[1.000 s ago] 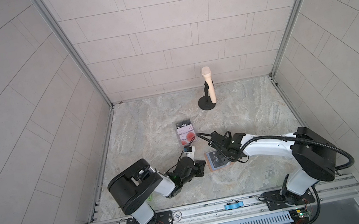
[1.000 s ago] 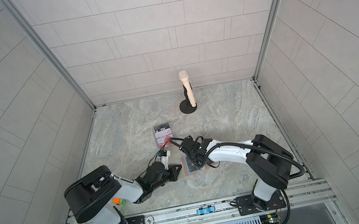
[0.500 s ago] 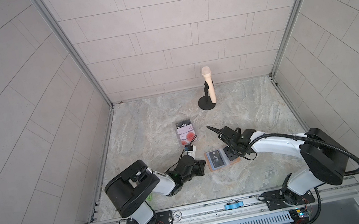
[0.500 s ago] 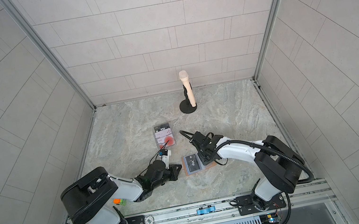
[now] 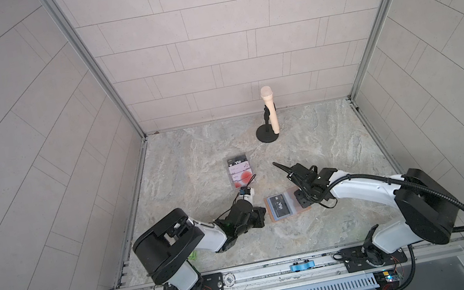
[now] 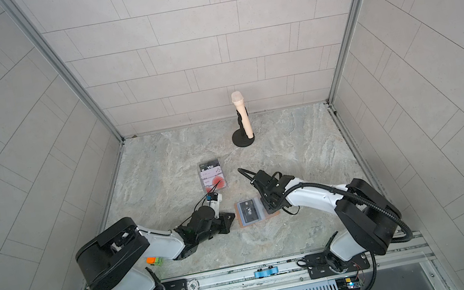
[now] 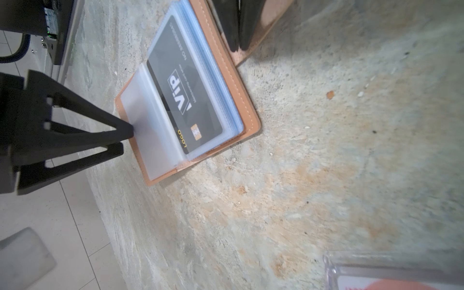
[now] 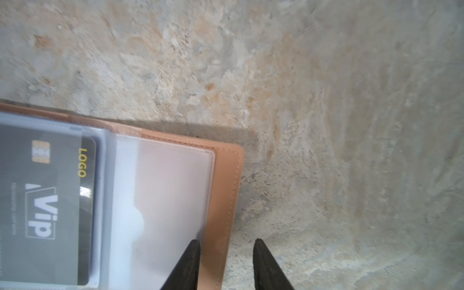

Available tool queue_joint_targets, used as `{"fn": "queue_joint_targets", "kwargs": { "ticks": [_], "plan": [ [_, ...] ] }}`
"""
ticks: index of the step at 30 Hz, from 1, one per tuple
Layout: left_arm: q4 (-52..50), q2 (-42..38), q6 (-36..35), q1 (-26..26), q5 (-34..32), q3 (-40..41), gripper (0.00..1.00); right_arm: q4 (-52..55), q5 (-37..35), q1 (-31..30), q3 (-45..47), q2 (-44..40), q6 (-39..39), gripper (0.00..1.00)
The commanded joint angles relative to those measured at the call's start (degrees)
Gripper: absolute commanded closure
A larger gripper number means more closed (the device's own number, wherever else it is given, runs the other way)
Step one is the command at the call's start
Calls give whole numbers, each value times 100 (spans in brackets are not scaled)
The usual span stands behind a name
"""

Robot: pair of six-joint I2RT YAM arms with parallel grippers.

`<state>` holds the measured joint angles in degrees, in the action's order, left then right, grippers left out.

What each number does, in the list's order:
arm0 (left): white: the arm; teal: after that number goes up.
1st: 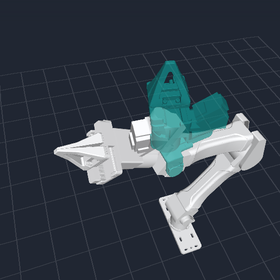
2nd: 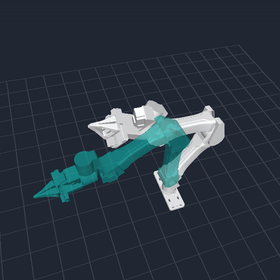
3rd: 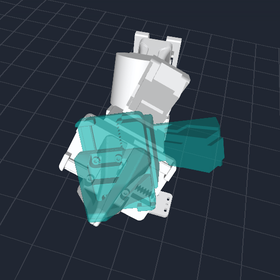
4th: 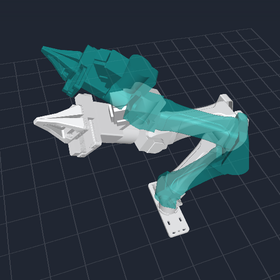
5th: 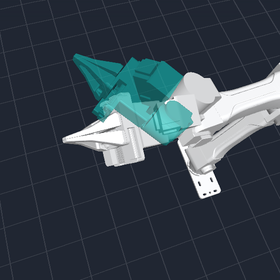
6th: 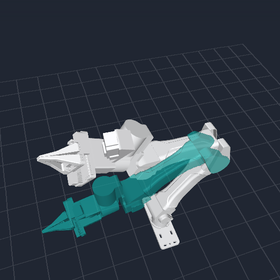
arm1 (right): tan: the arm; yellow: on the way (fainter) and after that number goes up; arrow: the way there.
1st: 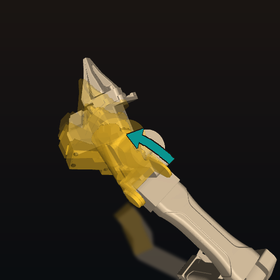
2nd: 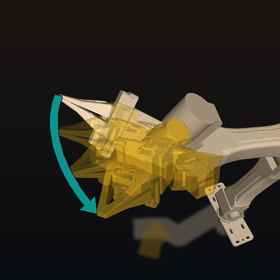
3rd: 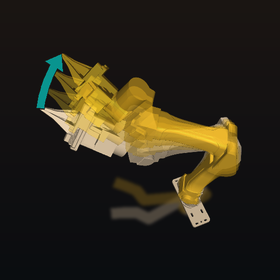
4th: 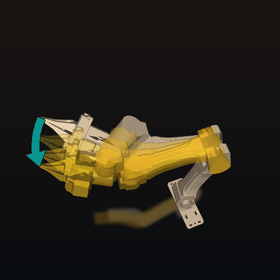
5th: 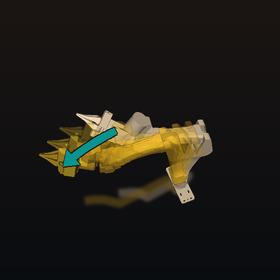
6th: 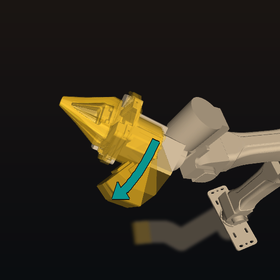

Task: Take the credit cards out of the card holder
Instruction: Flip over the card slot on the card holder, then take out the credit card from the card slot.

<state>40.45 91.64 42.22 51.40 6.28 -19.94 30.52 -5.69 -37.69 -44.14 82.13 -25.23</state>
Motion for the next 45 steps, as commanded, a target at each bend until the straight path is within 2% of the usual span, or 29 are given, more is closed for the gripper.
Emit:
{"fn": "queue_joint_targets", "kwargs": {
  "ticks": [1,5,12,16,26,34,45],
  "plan": [
    [-686,-218,-260,10,-60,-137,91,374,-387,25,-102,-329,64,63],
    [-1053,-470,-423,6,-63,-313,90,619,-283,25,-297,-699,120,66],
    [-1382,-717,-669,2,-90,-593,90,355,1508,20,-543,-959,86,67],
    [-1300,-684,-737,3,-20,-689,90,-54,2058,24,-504,-814,-92,66],
    [-1142,-334,-878,104,29,-932,90,-993,2915,114,-353,165,-571,62],
    [-1250,-60,-878,169,-20,-1022,92,-1471,3374,441,-23,477,-710,55],
    [-1253,214,-812,164,-13,-1095,93,-1955,4060,821,301,889,-636,57]
  ]
}}
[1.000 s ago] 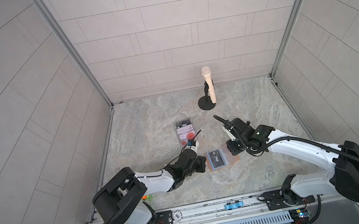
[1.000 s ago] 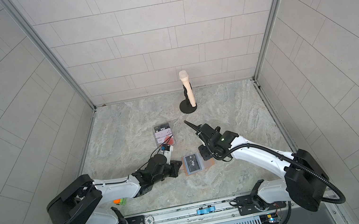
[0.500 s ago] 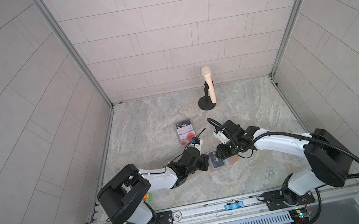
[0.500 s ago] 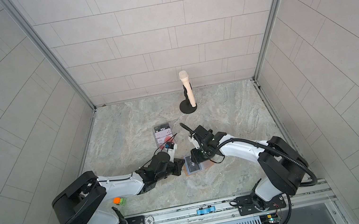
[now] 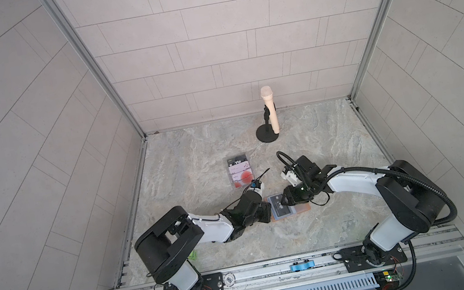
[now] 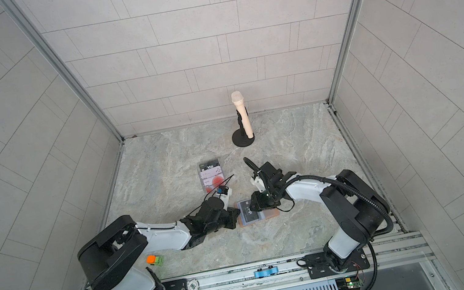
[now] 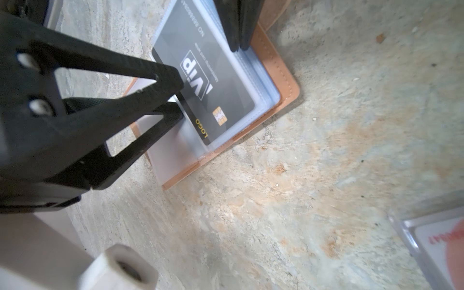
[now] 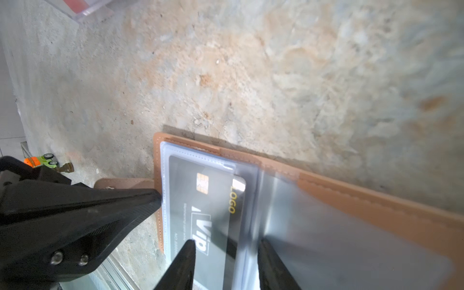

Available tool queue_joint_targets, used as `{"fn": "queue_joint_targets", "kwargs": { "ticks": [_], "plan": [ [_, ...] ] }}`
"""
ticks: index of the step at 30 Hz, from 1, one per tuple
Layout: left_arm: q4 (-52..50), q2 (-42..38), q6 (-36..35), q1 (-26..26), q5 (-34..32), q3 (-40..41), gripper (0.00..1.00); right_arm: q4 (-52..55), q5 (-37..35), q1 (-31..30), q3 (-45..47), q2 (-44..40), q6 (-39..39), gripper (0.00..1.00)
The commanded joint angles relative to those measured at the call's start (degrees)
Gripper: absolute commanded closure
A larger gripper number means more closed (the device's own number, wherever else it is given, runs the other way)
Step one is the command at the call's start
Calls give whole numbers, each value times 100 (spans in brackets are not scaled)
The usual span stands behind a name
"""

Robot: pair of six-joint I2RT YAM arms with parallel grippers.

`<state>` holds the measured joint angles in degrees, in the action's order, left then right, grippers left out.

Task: Take the credit cards out of the card holder
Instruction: Take out the credit card from the card slot.

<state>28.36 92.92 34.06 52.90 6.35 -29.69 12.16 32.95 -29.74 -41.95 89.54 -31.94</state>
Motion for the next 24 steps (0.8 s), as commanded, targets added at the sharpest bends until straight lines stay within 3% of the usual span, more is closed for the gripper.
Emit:
{"fn": "queue_joint_targets", "kwargs": {
  "ticks": [1,15,24],
  "plan": [
    [-42,109,7,15,-11,-123,93,-160,256,43,99,189,34,58],
    [-68,219,100,107,-138,-72,94,-229,540,257,234,151,167,67],
    [-19,261,162,108,-178,-9,94,106,829,347,278,-218,515,67]
  ]
}}
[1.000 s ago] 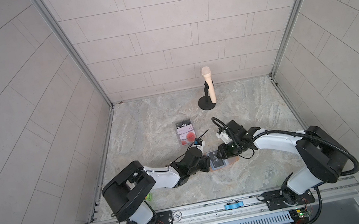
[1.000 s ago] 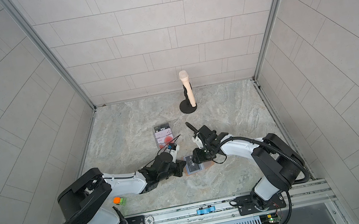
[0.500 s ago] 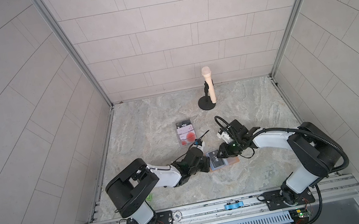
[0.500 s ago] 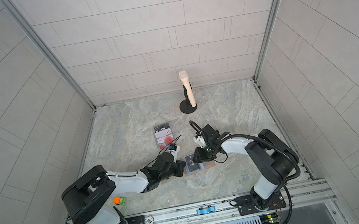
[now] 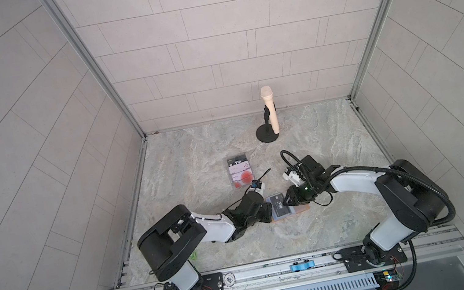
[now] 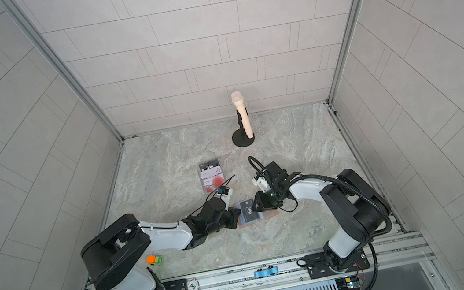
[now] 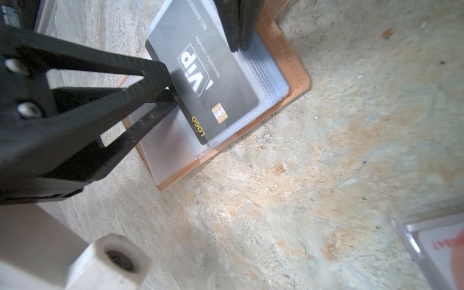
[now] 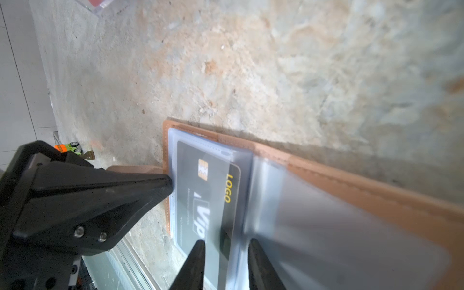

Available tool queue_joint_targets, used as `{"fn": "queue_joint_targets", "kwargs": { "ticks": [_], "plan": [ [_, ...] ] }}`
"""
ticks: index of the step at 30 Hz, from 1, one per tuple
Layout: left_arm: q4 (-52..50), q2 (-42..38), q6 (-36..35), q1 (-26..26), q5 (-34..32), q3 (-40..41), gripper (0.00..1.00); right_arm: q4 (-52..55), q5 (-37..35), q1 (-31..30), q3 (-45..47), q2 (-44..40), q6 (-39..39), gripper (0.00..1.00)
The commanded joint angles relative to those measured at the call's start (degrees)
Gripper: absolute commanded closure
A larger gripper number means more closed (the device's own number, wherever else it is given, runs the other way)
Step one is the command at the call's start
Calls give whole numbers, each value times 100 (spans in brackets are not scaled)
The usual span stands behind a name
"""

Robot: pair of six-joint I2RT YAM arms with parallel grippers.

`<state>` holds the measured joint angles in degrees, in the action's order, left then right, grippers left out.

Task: Take the credit cards out of the card holder
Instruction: Take out the credit card from the card slot.

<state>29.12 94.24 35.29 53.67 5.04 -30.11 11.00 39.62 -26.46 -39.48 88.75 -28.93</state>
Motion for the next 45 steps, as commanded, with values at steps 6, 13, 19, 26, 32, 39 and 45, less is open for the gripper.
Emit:
{"fn": "queue_joint_targets", "kwargs": {
  "ticks": [6,13,19,26,32,39,45],
  "plan": [
    [-49,148,66,31,-42,44,94,88,325,18,44,95,192,68],
    [-48,116,75,30,-64,109,94,-193,500,26,72,230,19,69],
    [-21,122,98,36,-73,137,94,-468,734,121,138,195,-139,70],
    [-7,120,101,33,-48,135,94,-909,1079,238,266,285,-357,71],
    [-7,123,94,30,-55,146,94,-1304,1258,258,312,463,-591,71],
    [35,146,127,34,-64,180,94,-1399,1417,368,366,338,-592,72],
    [53,206,133,31,-40,146,94,-1477,1634,431,371,300,-601,72]
  ]
}}
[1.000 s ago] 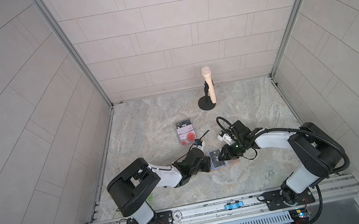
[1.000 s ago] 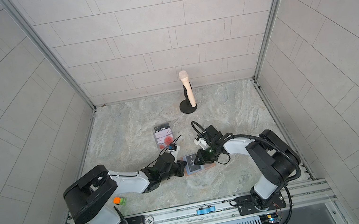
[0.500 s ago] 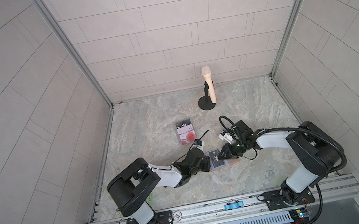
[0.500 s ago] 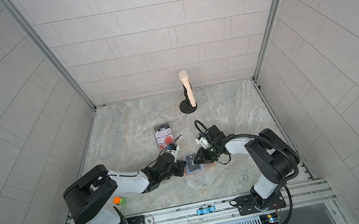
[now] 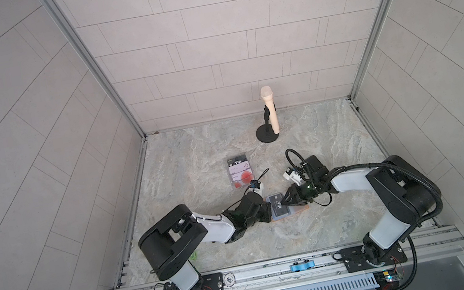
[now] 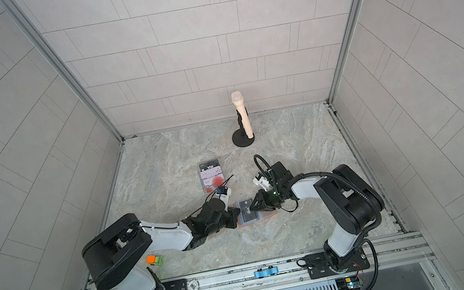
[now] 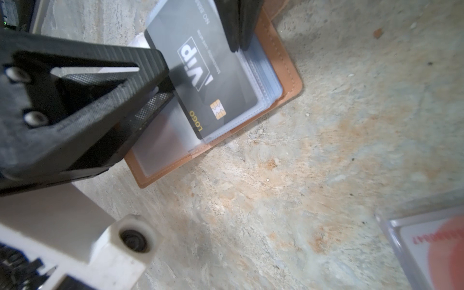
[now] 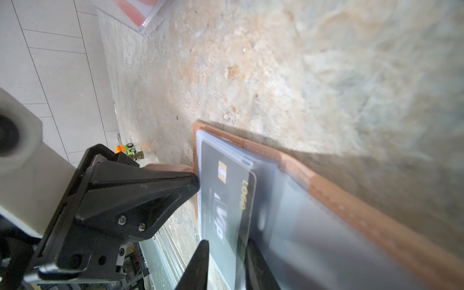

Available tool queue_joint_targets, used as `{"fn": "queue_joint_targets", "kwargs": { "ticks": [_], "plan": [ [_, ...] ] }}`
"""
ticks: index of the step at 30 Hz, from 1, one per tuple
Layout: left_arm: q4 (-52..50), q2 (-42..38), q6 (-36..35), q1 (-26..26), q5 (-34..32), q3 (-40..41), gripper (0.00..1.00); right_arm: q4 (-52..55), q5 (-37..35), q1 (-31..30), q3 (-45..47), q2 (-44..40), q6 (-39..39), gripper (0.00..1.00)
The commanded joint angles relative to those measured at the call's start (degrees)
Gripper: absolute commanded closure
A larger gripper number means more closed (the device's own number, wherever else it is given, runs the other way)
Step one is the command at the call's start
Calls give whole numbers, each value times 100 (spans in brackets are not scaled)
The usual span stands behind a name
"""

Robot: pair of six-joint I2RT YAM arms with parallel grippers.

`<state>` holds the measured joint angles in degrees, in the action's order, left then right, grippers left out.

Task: Take the credit cards out of the card holder
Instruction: Take out the credit card from the card slot.

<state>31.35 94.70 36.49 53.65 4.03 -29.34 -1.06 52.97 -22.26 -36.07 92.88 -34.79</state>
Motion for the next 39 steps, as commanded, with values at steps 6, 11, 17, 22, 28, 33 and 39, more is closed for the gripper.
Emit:
{"fn": "queue_joint_targets", "kwargs": {
  "ticks": [6,11,17,22,28,33,39],
  "plan": [
    [-182,146,15,33,63,58,94,-324,422,20,4,-38,-28,72],
    [-200,163,16,38,69,26,94,-357,509,20,-31,61,-46,72],
    [-166,205,17,32,80,21,94,-444,573,11,-14,27,-90,72],
    [-102,217,56,32,63,65,94,-418,557,15,29,-192,-51,72],
    [-92,218,63,36,81,62,94,-283,496,14,27,-363,14,72],
    [-81,209,77,33,63,71,94,-250,467,16,27,-288,24,72],
    [-78,190,78,33,9,138,94,19,293,20,28,-421,133,72]
  ]
}}
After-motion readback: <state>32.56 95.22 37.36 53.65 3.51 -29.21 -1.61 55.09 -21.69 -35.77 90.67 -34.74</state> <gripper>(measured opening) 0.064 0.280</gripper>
